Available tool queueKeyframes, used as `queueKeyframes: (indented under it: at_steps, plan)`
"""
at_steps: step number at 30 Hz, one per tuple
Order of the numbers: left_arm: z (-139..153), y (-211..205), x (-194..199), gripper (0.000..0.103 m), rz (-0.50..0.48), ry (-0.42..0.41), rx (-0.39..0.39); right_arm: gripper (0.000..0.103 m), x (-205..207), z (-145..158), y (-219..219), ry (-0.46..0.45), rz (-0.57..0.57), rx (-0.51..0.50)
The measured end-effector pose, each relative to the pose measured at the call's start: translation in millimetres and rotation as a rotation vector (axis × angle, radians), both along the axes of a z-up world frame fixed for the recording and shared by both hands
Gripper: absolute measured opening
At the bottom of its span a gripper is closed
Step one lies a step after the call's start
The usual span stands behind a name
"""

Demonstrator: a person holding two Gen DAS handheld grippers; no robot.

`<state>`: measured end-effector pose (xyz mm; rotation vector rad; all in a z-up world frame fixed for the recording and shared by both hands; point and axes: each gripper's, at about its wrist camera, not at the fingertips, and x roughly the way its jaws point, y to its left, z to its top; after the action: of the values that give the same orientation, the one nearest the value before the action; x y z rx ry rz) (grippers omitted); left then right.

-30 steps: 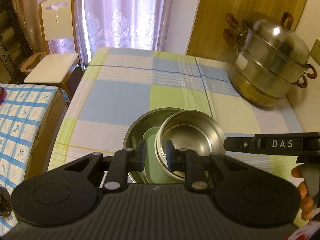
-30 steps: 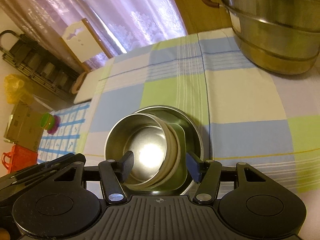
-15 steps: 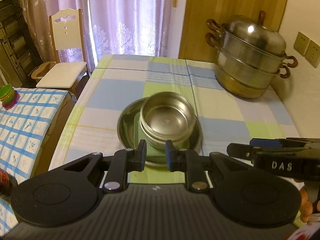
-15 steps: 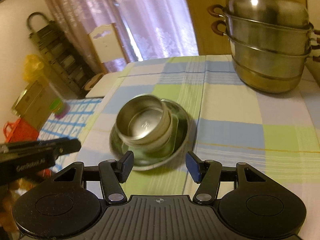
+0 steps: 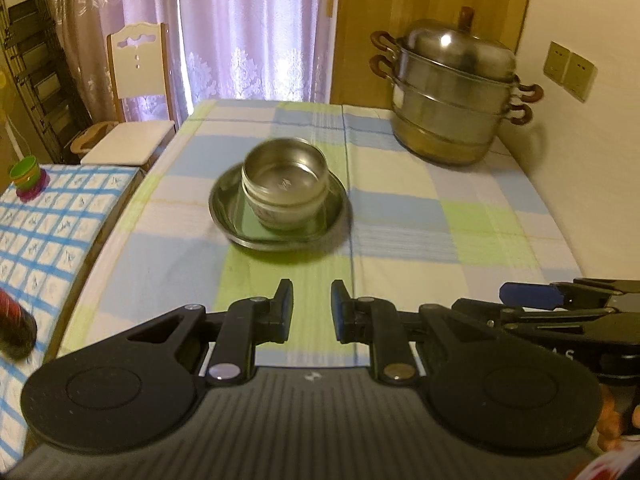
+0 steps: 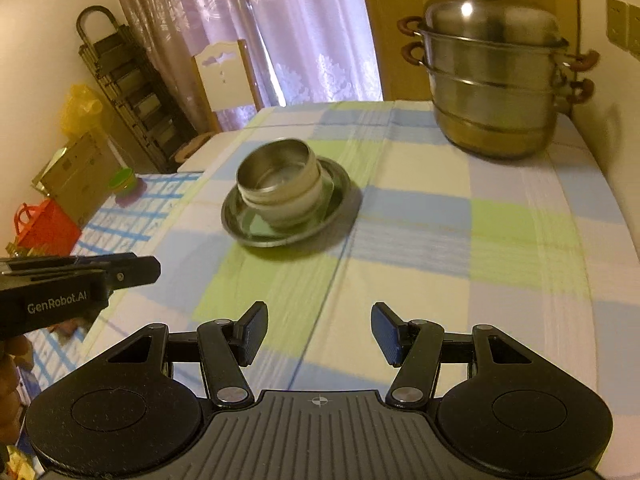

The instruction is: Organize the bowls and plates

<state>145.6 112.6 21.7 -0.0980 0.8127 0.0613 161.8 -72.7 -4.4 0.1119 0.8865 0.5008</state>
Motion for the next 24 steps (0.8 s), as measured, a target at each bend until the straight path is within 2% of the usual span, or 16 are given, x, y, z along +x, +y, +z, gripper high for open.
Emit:
queueKeyframes:
  at_steps: [11, 24]
  plan:
    - [-8.7, -33.2, -63.5, 0.019, 0.014, 0.037, -0.006, 0.058, -56.0, -4.1, -28.1, 0.029, 0.013, 0.022]
    - [-10.2, -30.9, -95.7, 0.019, -0.032, 0.068, -0.012, 0.058, -84.8, -2.4, -27.5, 0.058, -0.034, 0.043]
